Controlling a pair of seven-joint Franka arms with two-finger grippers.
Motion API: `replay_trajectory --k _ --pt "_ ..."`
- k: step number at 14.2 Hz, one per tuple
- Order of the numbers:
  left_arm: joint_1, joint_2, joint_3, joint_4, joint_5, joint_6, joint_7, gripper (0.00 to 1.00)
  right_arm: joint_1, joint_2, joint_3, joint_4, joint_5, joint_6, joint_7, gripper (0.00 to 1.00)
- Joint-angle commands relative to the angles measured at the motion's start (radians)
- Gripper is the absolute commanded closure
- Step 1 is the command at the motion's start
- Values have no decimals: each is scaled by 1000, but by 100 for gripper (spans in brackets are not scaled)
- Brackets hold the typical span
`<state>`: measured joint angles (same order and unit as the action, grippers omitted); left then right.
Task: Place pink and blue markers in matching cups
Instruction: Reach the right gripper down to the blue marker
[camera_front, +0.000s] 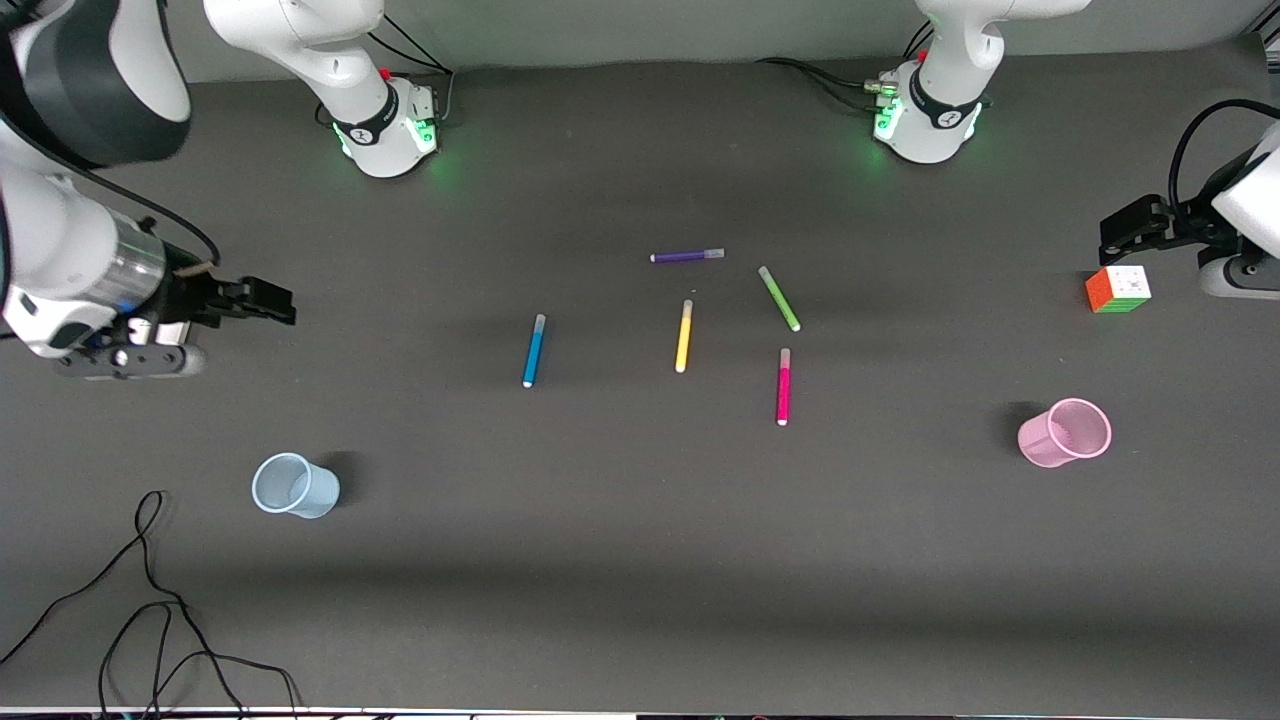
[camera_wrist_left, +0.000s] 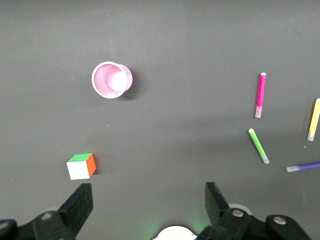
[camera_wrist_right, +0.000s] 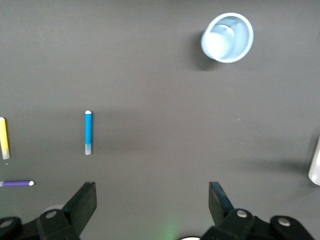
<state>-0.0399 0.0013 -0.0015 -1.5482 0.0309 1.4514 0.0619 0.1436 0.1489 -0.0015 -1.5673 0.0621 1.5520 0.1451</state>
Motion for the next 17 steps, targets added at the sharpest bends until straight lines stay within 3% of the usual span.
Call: replay_trajectory --k 1,5,9,12,17 --pt "0 -4 3 5 -11 -11 15 0 65 208 0 192 66 -36 88 1" --pt "2 -4 3 5 -11 -13 15 0 171 516 0 331 139 -35 166 1" --pt "3 -3 3 5 -11 -11 15 0 189 707 15 351 179 -21 146 1" --pt "2 -3 3 5 -11 -11 15 0 189 779 44 351 179 6 151 1" --pt "2 -3 3 5 -11 -13 16 0 217 796 74 340 177 7 160 1"
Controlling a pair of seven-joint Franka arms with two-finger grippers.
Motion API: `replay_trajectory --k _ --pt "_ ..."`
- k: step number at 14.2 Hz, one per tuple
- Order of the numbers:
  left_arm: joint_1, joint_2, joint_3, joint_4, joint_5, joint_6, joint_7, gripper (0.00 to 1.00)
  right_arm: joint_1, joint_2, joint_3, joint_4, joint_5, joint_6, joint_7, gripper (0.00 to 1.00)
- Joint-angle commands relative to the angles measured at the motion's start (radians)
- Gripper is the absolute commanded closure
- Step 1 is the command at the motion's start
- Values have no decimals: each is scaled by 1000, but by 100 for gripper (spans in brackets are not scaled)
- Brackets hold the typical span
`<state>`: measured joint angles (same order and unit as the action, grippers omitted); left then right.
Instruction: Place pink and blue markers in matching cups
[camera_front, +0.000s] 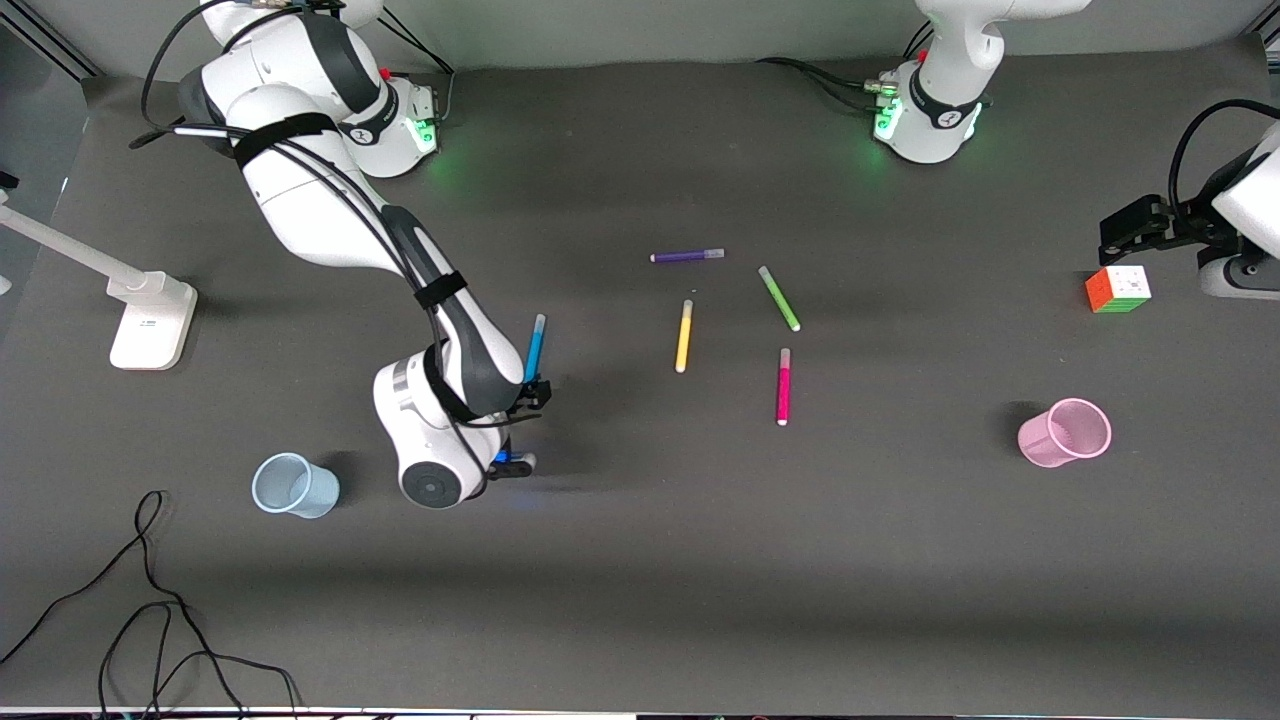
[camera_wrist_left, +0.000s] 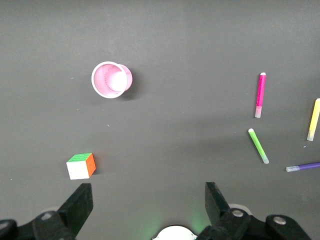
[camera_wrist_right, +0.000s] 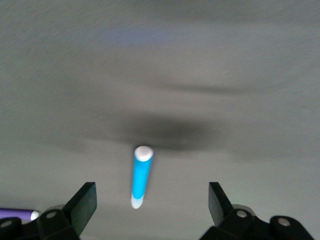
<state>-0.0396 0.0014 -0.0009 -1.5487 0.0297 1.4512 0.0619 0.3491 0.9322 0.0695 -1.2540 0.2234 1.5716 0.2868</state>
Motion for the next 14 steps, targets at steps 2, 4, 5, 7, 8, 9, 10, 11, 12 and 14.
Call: replay_trajectory --k 2,4,5,7,8,9,10,11,12,14 --pt "3 -3 4 6 -10 -12 16 0 13 13 3 28 16 -12 18 1" --pt "3 -3 4 6 -10 -12 16 0 20 13 3 27 16 -12 23 1" --pt "3 -1 4 6 -10 -12 16 0 22 16 3 25 16 -12 23 1" --pt "3 -1 4 6 -10 -12 18 0 24 30 3 24 8 -12 23 2" --pt "0 8 4 6 -8 -12 31 0 28 37 3 24 7 -12 23 2" --pt "0 40 4 6 -8 -24 71 0 31 40 3 24 5 -12 25 5" --pt "1 52 4 -4 -10 -55 137 0 42 42 1 24 7 -12 25 9" --pt "-3 57 4 -11 -10 -48 154 0 44 42 1 24 7 -12 26 14" --pt "-9 66 4 -13 -10 -29 153 0 44 43 1 24 7 -12 28 30" --pt "-17 98 2 -14 -11 -20 148 0 44 48 1 24 7 -12 57 64"
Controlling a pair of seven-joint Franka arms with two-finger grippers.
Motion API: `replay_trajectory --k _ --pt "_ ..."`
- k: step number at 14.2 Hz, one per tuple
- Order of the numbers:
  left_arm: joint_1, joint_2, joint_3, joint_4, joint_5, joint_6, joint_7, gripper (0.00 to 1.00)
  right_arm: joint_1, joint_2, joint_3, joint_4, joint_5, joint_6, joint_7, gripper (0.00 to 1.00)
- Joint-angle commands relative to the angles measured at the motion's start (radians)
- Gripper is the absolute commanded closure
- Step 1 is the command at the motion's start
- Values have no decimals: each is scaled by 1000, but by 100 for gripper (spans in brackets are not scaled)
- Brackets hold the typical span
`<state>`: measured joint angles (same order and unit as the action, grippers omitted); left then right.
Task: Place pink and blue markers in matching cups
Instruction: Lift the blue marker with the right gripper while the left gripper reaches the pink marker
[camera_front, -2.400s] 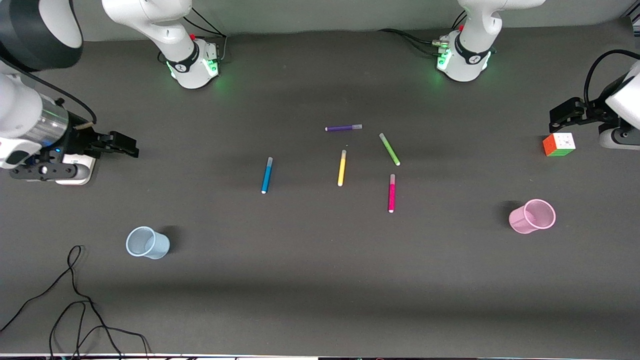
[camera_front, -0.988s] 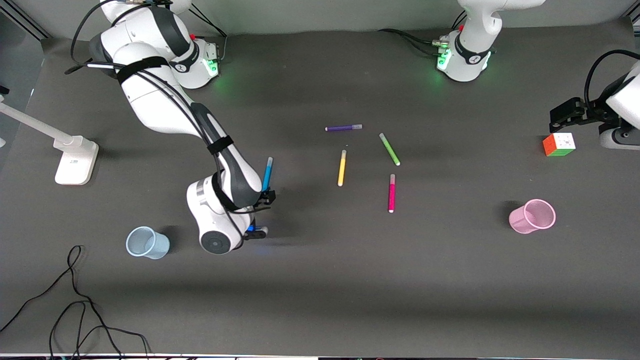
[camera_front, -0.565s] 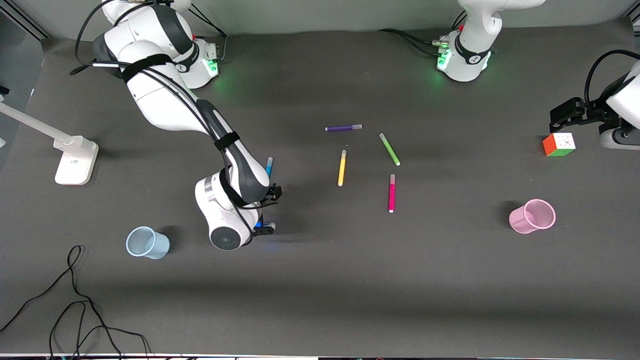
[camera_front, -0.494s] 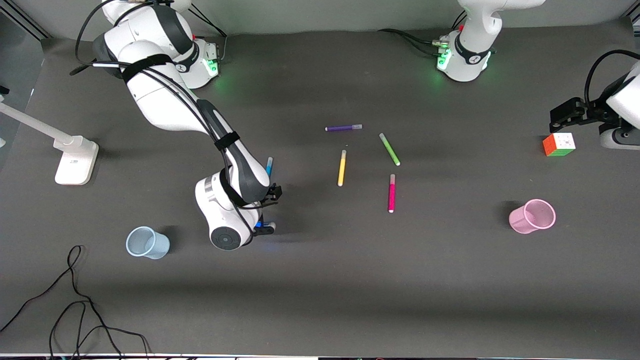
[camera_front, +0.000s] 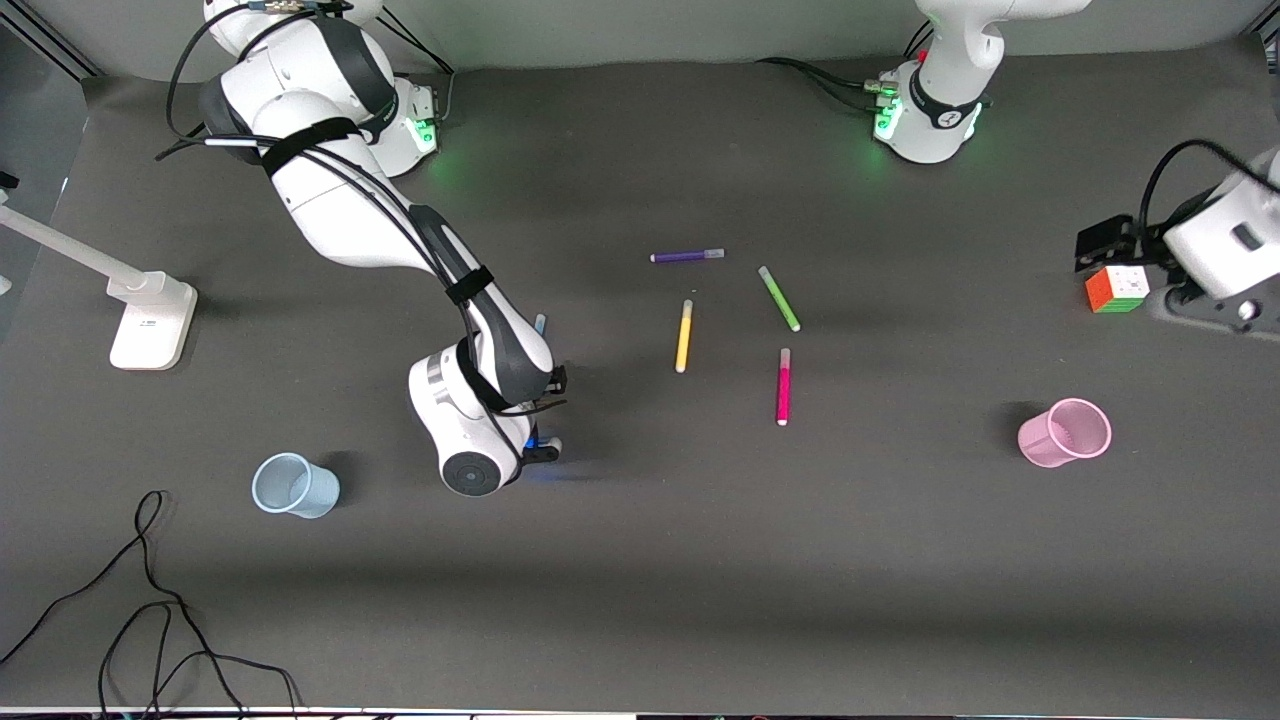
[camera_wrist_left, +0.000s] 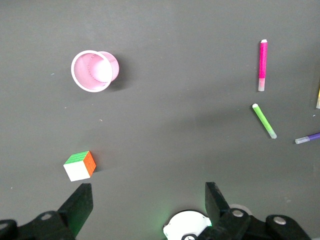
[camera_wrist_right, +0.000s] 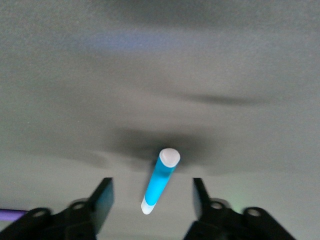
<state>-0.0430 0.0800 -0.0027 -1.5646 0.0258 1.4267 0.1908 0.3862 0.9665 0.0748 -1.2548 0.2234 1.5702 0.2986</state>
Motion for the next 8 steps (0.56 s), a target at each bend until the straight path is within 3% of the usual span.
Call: replay_trajectory --k 1,2,3,8 --pt "-17 33 -2 -12 -10 11 12 0 7 20 -4 25 7 -10 50 81" --pt "-30 47 -6 -24 -10 33 -5 0 7 23 -4 25 5 -10 50 90" --pt "-46 53 -8 -43 -12 56 -46 0 7 23 -4 25 5 -10 48 93" --pt "-156 168 -8 -74 -52 168 -221 1 7 31 -9 25 4 -10 47 90"
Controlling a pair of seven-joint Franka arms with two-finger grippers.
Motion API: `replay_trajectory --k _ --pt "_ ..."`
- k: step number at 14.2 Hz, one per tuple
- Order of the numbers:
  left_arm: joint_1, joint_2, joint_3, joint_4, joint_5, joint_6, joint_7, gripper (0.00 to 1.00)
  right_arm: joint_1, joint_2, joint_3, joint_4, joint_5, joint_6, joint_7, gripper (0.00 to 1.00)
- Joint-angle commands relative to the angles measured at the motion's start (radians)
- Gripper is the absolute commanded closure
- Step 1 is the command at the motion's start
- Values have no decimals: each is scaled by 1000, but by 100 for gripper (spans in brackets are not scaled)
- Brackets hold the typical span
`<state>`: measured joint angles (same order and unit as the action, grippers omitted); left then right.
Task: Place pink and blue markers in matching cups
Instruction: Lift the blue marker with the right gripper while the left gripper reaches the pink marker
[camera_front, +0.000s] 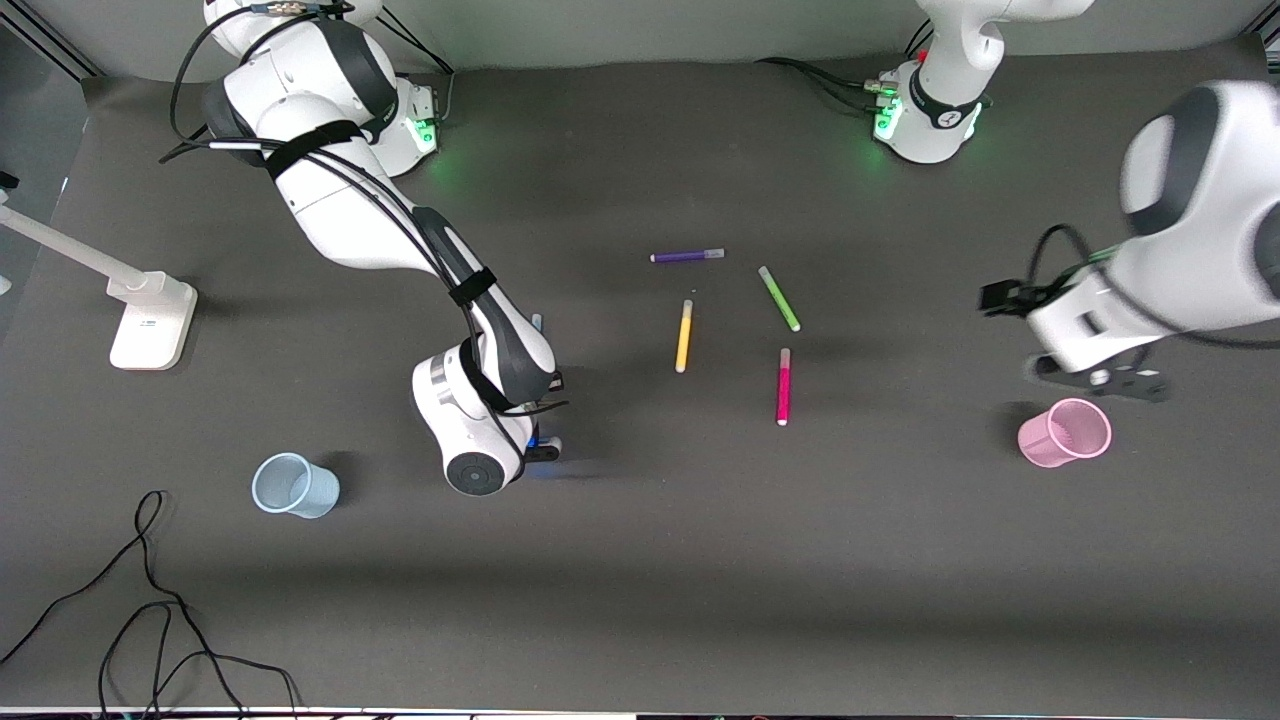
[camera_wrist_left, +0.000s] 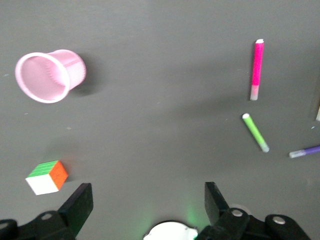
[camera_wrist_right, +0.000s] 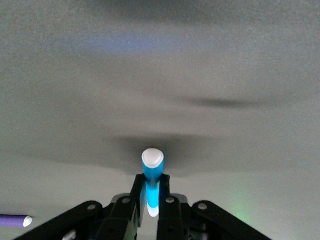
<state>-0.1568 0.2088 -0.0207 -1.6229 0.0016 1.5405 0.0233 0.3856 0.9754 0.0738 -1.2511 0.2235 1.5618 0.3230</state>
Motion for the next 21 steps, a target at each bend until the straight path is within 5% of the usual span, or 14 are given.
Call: replay_trajectory --k 1,3,6,7,8,11,17,21 --pt "-58 64 10 -35 -55 114 -65 2 7 22 -8 21 4 -2 22 90" --pt "-110 104 10 -80 -81 254 -132 2 7 26 -9 21 4 -2 22 80" --pt "-174 193 10 -97 -83 401 -213 2 7 34 -11 22 2 -2 21 42" --pt "-182 225 10 -95 -84 440 -214 2 7 35 -11 22 2 -2 21 41" --pt "-194 260 10 -97 -86 478 -217 2 7 35 -11 22 2 -2 21 44" --pt "-231 337 10 -112 -120 584 -253 2 6 35 -14 22 2 -2 21 100" --pt "-297 383 10 -185 -135 690 -290 2 -4 23 -17 30 4 -5 31 100" --pt "-333 383 10 -270 -135 818 -295 8 -5 -23 -84 90 2 -16 87 100"
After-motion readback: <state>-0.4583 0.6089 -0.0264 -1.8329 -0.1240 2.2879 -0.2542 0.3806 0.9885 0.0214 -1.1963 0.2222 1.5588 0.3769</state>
